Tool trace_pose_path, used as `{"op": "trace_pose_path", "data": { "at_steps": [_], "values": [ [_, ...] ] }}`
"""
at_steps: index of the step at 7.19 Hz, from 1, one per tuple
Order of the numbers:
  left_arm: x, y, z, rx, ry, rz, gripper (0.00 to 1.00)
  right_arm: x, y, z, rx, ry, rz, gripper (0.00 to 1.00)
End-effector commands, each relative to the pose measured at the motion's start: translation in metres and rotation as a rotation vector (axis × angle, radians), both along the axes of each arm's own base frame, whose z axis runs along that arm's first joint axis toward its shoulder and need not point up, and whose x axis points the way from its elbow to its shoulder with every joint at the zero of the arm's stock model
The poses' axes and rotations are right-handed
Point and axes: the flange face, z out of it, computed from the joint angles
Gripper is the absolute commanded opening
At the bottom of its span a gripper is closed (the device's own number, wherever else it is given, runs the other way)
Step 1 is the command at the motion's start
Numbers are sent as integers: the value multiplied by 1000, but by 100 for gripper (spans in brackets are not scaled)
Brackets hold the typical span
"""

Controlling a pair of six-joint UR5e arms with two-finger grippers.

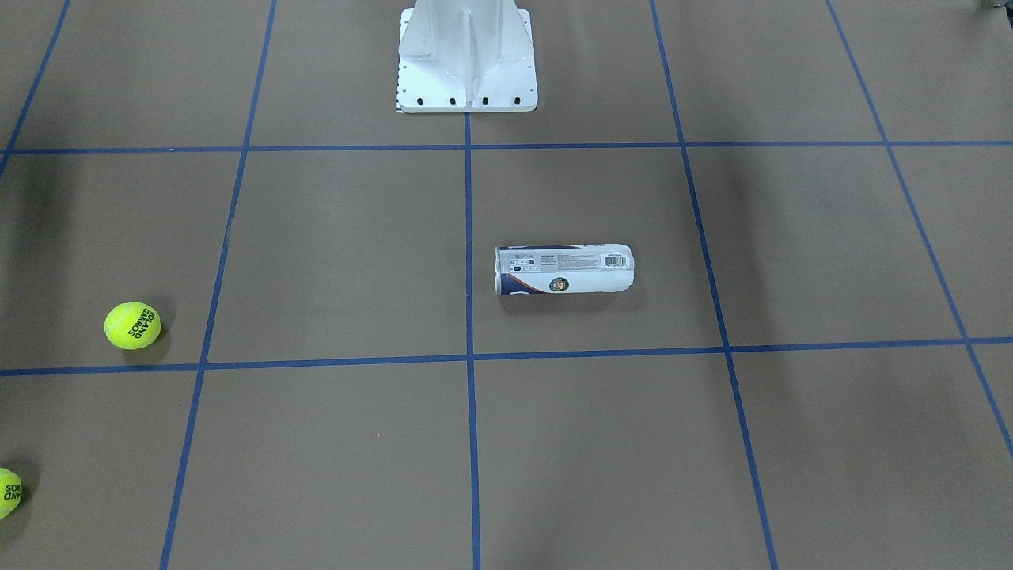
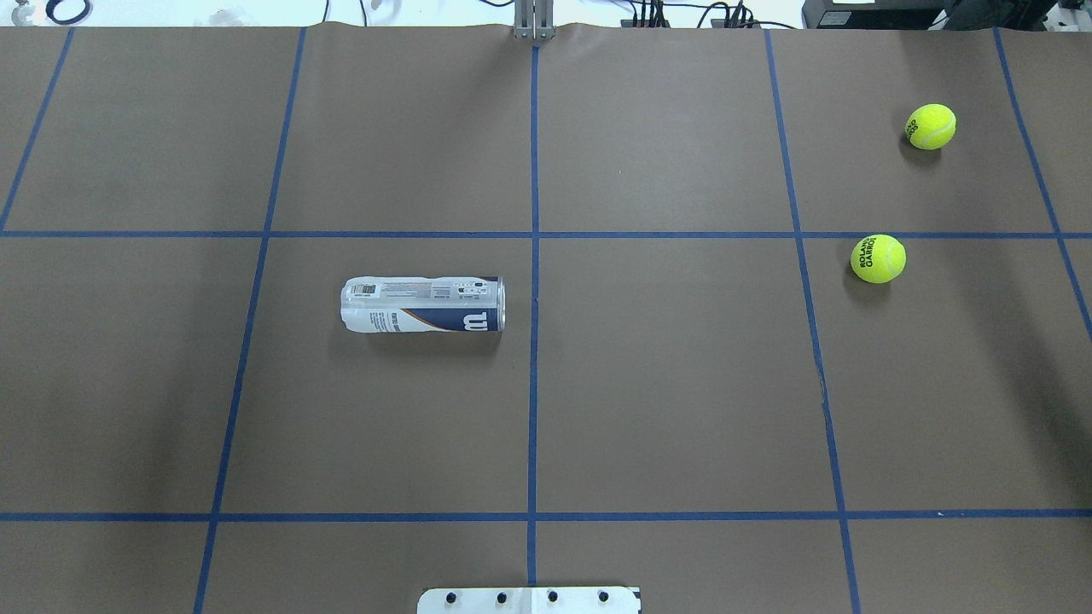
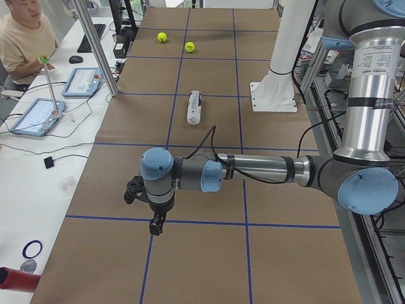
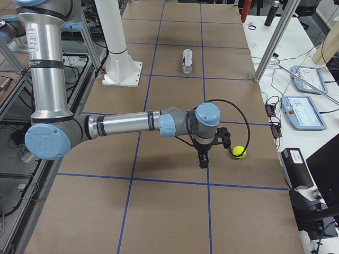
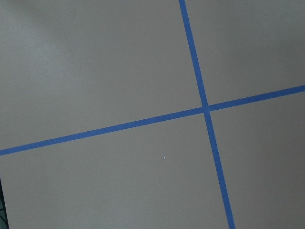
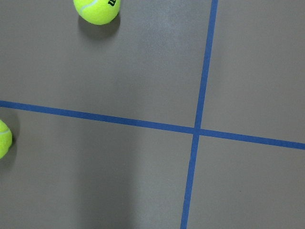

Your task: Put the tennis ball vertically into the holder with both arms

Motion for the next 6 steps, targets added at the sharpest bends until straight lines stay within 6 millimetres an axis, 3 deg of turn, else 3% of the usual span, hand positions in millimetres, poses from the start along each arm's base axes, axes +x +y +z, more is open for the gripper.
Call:
{"op": "trace_pose_path", "data": {
  "at_steps": [1,3,4,5,6],
  "values": [
    [0,-1,-4,7,0,0,100,1,0,0,0,0,1,100],
    [0,-7,-12,24,-3,0,100,0,-5,-5,6,3,5,100],
    [1,-19,-25,52,-6,3,100,-1,-6,-9,5,-5,11,100],
    [1,-47,-49,103,-6,-2,100,-1,-10,-17,15,-5,13,100],
    [1,-49,-54,103,-2,-8,100,-1,-9,-15,9,-3,13,100]
  ]
}}
